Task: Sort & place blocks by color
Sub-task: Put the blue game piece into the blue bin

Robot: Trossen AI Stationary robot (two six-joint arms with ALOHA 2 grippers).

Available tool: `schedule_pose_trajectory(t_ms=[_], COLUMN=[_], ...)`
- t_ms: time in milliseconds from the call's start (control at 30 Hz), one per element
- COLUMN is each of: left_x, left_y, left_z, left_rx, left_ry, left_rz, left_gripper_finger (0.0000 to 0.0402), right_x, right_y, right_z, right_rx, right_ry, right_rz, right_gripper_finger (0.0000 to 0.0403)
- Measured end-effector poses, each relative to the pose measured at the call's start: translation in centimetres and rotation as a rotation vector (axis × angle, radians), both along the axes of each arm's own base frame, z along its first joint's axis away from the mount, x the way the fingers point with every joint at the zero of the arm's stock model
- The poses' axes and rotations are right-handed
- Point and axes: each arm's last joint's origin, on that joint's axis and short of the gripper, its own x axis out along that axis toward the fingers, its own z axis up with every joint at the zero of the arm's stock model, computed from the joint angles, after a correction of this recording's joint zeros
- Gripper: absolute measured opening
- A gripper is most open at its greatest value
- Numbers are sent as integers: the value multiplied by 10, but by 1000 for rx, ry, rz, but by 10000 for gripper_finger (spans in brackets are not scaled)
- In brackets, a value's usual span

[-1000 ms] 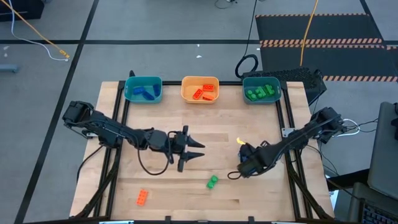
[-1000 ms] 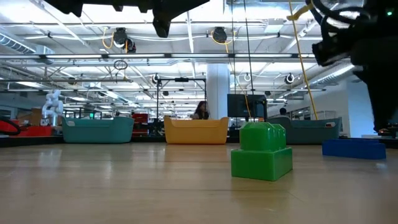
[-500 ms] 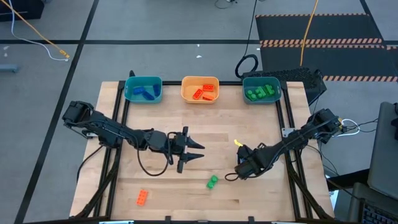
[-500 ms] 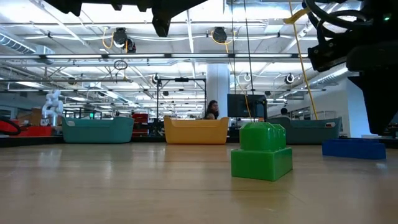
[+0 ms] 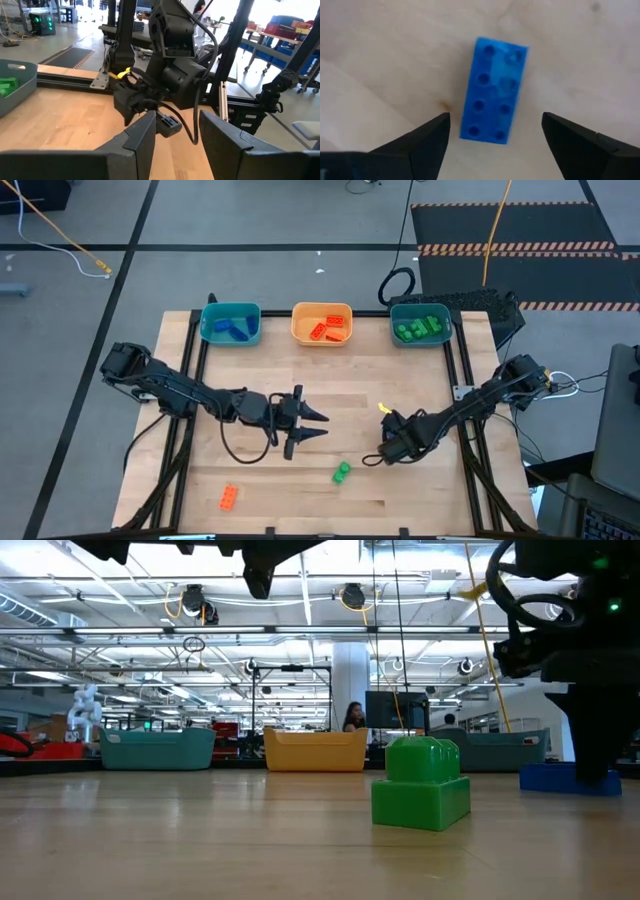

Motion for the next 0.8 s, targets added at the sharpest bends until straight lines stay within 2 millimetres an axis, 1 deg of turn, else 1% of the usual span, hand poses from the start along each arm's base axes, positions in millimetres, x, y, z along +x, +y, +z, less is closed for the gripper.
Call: schedule_pose_trajectory(t_ms=[133, 333, 633, 800], left_x=[0, 0, 0, 0], left_y=[0, 0, 0, 0], left_z=[0, 0, 0, 0], left_rx=[-1, -1, -6, -6], left_ry=[0, 0, 1, 1], left_rz=[0, 0, 1, 1], left_gripper_finger=[152, 152, 152, 152], right_x=[2, 2, 0, -1], right_y=[1, -3, -6, -6], right_z=[-9, -16, -19, -20], right_rx=[54, 78, 67, 61], right_ry=[-51, -96, -81, -78], right_rz=[-2, -17, -26, -11], right_gripper_finger=[313, 298, 271, 249])
